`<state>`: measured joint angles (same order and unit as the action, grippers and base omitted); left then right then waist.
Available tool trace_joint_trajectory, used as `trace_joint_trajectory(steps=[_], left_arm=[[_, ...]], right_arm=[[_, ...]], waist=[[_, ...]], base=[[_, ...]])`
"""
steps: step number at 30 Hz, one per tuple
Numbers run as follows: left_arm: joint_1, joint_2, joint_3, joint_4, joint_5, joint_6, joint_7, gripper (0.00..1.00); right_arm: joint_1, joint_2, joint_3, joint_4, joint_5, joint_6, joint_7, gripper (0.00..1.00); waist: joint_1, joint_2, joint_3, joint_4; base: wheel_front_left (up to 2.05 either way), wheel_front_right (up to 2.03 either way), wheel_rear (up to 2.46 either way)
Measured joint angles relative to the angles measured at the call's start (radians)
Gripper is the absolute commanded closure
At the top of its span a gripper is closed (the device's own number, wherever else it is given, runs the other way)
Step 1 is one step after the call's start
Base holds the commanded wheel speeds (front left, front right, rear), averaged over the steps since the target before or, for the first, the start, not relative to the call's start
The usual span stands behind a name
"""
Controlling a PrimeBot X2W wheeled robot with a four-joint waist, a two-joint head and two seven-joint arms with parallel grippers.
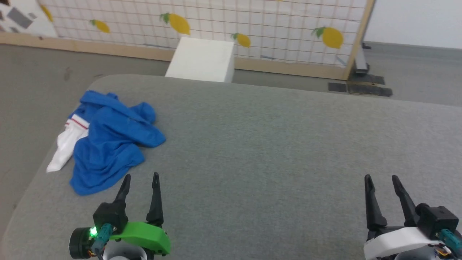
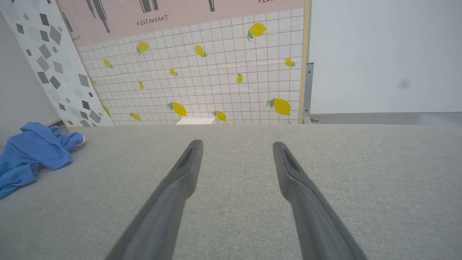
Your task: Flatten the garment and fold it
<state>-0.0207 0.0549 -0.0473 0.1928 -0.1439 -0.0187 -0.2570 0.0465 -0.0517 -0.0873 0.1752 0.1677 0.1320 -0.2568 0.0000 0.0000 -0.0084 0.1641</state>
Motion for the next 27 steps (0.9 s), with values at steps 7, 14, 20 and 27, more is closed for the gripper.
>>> trace_joint_trajectory(steps=[7,14,20,27], left_arm=[[0.001,0.001,0.016,-0.008,-0.001,0.003,0.000,0.00],[0.010,0.002,0.030,-0.016,-0.004,0.011,0.000,0.00],[0.021,0.004,0.039,-0.029,-0.006,0.014,0.000,0.00],[0.033,0.004,0.046,-0.037,-0.007,0.020,0.000,0.00]], right_arm=[[-0.001,0.000,0.037,0.018,-0.012,0.000,0.000,0.00],[-0.004,0.001,0.079,0.030,-0.012,0.000,0.000,0.00],[-0.007,0.001,0.096,0.034,-0.015,0.000,0.000,0.00],[-0.007,0.002,0.110,0.037,-0.015,0.000,0.000,0.00]], waist=[[0.0000,0.0000,0.000,0.093],[0.0000,0.0000,-0.003,0.186],[0.0000,0.0000,-0.005,0.248],[0.0000,0.0000,-0.008,0.283]], base=[[0.00,0.00,0.00],[0.00,0.00,0.00],[0.00,0.00,0.00],[0.00,0.00,0.00]])
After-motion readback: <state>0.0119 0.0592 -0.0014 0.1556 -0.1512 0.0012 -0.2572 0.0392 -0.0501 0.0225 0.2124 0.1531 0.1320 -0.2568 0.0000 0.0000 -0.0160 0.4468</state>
